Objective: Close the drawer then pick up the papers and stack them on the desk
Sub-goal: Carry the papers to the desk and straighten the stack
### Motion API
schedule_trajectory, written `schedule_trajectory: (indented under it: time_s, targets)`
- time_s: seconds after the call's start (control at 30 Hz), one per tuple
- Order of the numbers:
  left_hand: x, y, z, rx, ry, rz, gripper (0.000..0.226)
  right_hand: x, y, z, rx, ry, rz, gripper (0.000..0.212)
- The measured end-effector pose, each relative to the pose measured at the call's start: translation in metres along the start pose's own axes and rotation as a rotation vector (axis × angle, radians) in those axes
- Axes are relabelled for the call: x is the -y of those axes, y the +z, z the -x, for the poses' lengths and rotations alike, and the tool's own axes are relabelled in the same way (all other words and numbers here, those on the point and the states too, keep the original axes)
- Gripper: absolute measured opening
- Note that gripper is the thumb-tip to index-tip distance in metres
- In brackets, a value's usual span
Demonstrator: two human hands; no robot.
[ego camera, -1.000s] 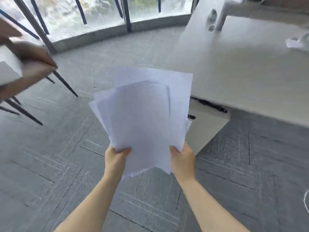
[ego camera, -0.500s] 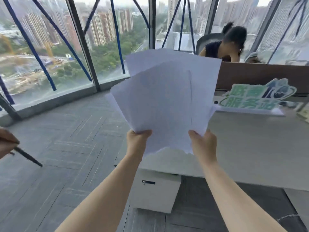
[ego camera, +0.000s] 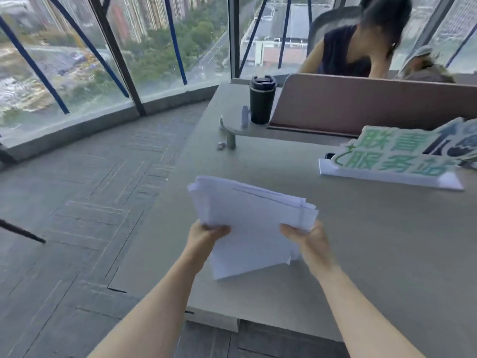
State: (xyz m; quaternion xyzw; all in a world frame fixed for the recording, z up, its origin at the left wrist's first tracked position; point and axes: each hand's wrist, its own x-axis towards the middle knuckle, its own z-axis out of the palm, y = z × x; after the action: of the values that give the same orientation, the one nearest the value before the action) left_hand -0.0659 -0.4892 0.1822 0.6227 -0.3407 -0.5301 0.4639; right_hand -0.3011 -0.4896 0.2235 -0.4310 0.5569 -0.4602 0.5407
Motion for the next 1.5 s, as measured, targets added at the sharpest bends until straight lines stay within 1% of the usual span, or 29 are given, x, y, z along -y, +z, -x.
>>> schedule_trajectory:
  time_s: [0.07,0.13,0.2,0.27,0.3,0.33,0.37,0.4,0.43,0.47,0.53,0.6,0.63,0.67,0.7,0.73,0.77,0.8,0.87,0.93,1.0,1.07,1.13,1.17,1.23,1.37,1.4,1.47,1.5]
  targets:
    - [-0.011,0.001,-0.010,0.009,0.025,-0.044,0.042,0.008,-0.004,-0.012,-0.050,-0.057,-0.006,0.031]
    - [-0.033,0.001,-0.019,0.005,0.091,-0.104,0.035,0.028,-0.011,-0.024,-0.151,-0.182,0.043,0.044]
    - [-0.060,0.000,-0.030,0.026,0.200,-0.244,0.021,0.058,-0.016,-0.032,-0.228,-0.283,0.264,0.051]
    - [-0.091,-0.002,-0.040,0.078,0.310,-0.452,0.019,0.085,-0.017,-0.044,-0.270,-0.426,0.584,0.048]
    - [-0.107,-0.002,-0.044,0.122,0.360,-0.545,0.023,0.095,-0.014,-0.051,-0.255,-0.514,0.731,0.038]
    - [-0.121,-0.002,-0.047,0.154,0.418,-0.641,0.029,0.105,-0.009,-0.056,-0.239,-0.590,0.850,0.022]
    - [-0.134,-0.002,-0.049,0.171,0.490,-0.740,0.035,0.108,-0.006,-0.063,-0.214,-0.637,0.942,0.012]
    - [-0.143,-0.001,-0.051,0.174,0.556,-0.837,0.036,0.108,-0.004,-0.067,-0.199,-0.668,1.002,0.026]
    - [-0.148,-0.001,-0.053,0.173,0.620,-0.925,0.034,0.103,-0.004,-0.070,-0.177,-0.662,1.011,0.038]
    - [-0.151,-0.002,-0.054,0.169,0.669,-0.986,0.032,0.097,-0.004,-0.071,-0.160,-0.596,0.964,0.042]
    - [-0.151,-0.008,-0.058,0.150,0.752,-1.073,0.029,0.078,-0.002,-0.070,-0.117,-0.409,0.829,0.037]
    - [-0.145,-0.024,-0.070,0.079,0.795,-1.141,0.027,0.055,-0.003,-0.068,-0.116,-0.240,0.596,0.028]
    - [-0.141,-0.037,-0.080,0.011,0.757,-1.130,0.027,0.047,-0.005,-0.067,-0.159,-0.179,0.465,0.029]
    - [-0.137,-0.052,-0.088,-0.043,0.663,-1.035,0.030,0.041,-0.008,-0.064,-0.199,-0.143,0.350,0.027]
    - [-0.135,-0.065,-0.092,-0.052,0.521,-0.863,0.037,0.038,-0.012,-0.062,-0.216,-0.130,0.265,0.023]
    - [-0.131,-0.075,-0.095,-0.004,0.381,-0.649,0.046,0.036,-0.015,-0.061,-0.214,-0.126,0.211,0.018]
    - [-0.125,-0.081,-0.096,0.084,0.278,-0.429,0.054,0.033,-0.018,-0.060,-0.208,-0.122,0.178,0.017]
    - [-0.117,-0.083,-0.096,0.170,0.223,-0.270,0.057,0.030,-0.020,-0.061,-0.196,-0.124,0.162,0.018]
    - [-0.102,-0.073,-0.094,0.247,0.200,-0.175,0.050,0.029,-0.018,-0.065,-0.207,-0.122,0.148,0.019]
    - [-0.096,-0.056,-0.095,0.179,0.237,-0.106,0.036,0.029,-0.018,-0.071,-0.238,-0.134,0.137,0.017]
    - [-0.094,-0.042,-0.099,0.045,0.292,-0.017,0.023,0.029,-0.019,-0.076,-0.243,-0.151,0.119,0.017]
    - [-0.089,-0.033,-0.102,-0.057,0.325,-0.006,0.017,0.014,-0.022,-0.082,-0.209,-0.101,0.117,0.013]
    - [-0.068,-0.026,-0.102,-0.091,0.267,-0.034,0.015,-0.010,-0.019,-0.083,-0.194,0.005,0.165,0.010]
    - [-0.054,-0.023,-0.102,-0.085,0.206,-0.058,0.018,-0.025,-0.017,-0.083,-0.198,0.051,0.181,0.010]
    - [-0.030,-0.020,-0.099,-0.064,0.093,-0.097,0.035,-0.046,-0.011,-0.083,-0.207,0.082,0.191,0.013]
    - [-0.016,-0.017,-0.111,-0.092,0.094,-0.070,0.050,-0.055,-0.001,-0.090,-0.244,0.030,0.170,0.021]
    - [-0.016,-0.015,-0.114,-0.086,0.097,-0.085,0.047,-0.055,0.002,-0.093,-0.250,0.028,0.163,0.024]
    - [-0.016,-0.011,-0.123,-0.081,0.098,-0.168,0.029,-0.056,0.008,-0.097,-0.206,0.052,0.206,0.025]
    - [-0.016,-0.010,-0.126,-0.090,0.101,-0.203,0.022,-0.056,0.011,-0.099,-0.200,0.080,0.240,0.022]
